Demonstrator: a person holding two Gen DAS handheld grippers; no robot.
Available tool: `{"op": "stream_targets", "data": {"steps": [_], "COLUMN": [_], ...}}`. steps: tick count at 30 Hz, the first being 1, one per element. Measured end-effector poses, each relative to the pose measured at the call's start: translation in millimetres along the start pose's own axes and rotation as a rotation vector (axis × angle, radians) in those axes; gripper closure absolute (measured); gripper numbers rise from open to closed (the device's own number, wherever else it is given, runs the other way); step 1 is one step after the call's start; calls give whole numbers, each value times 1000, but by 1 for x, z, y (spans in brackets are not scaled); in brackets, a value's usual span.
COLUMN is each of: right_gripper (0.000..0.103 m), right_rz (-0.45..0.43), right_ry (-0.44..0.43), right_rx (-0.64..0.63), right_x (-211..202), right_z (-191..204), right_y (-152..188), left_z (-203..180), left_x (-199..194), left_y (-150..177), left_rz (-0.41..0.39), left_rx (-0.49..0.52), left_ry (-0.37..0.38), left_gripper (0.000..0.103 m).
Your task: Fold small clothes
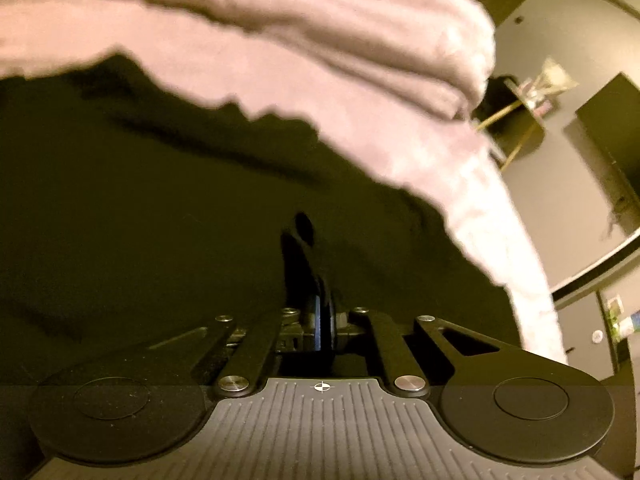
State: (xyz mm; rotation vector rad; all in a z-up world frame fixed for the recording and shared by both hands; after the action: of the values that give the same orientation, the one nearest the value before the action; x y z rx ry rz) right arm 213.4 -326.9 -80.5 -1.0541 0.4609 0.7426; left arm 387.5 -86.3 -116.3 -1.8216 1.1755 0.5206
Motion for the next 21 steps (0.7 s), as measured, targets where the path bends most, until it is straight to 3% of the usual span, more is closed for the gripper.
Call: {"op": "stream_targets", "data": {"steps": [2, 4, 7, 11, 12, 15, 21], "right_gripper": [60, 60, 60, 60, 60, 60, 60], "right_rz": [6, 11, 27, 70, 79, 94, 115], "right_ry": [-9, -3, 0, -20, -29, -40, -45], "right_rx": [0, -5, 12, 85, 117, 216, 324], "right_x": [1, 3, 10, 28, 33, 46, 68], "right_z": [3, 5, 5, -2, -5, -14, -23], "right_y": [-3, -5, -9, -14, -15, -15, -12], "left_z": [6, 23, 59, 118, 128, 150, 157], "left_x": [-22, -50, -78, -96, -96, -98, -88], "left_y": [-10, -19, -28, -27, -25, -17, -17], "left_rz": [-46, -103, -158, -170, -161, -133, -127], "left_rx": [11, 28, 37, -6, -18, -69, -111], "left_ry": [11, -33, -152, -373, -386, -330, -212], "left_gripper": [98, 98, 98, 98, 98, 97, 97]}}
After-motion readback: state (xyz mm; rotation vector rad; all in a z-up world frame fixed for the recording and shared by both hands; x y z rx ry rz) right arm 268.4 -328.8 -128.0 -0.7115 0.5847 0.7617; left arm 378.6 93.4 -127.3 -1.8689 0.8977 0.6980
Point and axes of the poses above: each gripper's, at about its wrist camera, not at the fingertips, and x roughly the way its jaws point, z to its left, y to its underside, the point moved 6 cm from there along x, roughly the way its jaws point, and after that the axes turned 5 degrees about z, right-handed, at the moved point
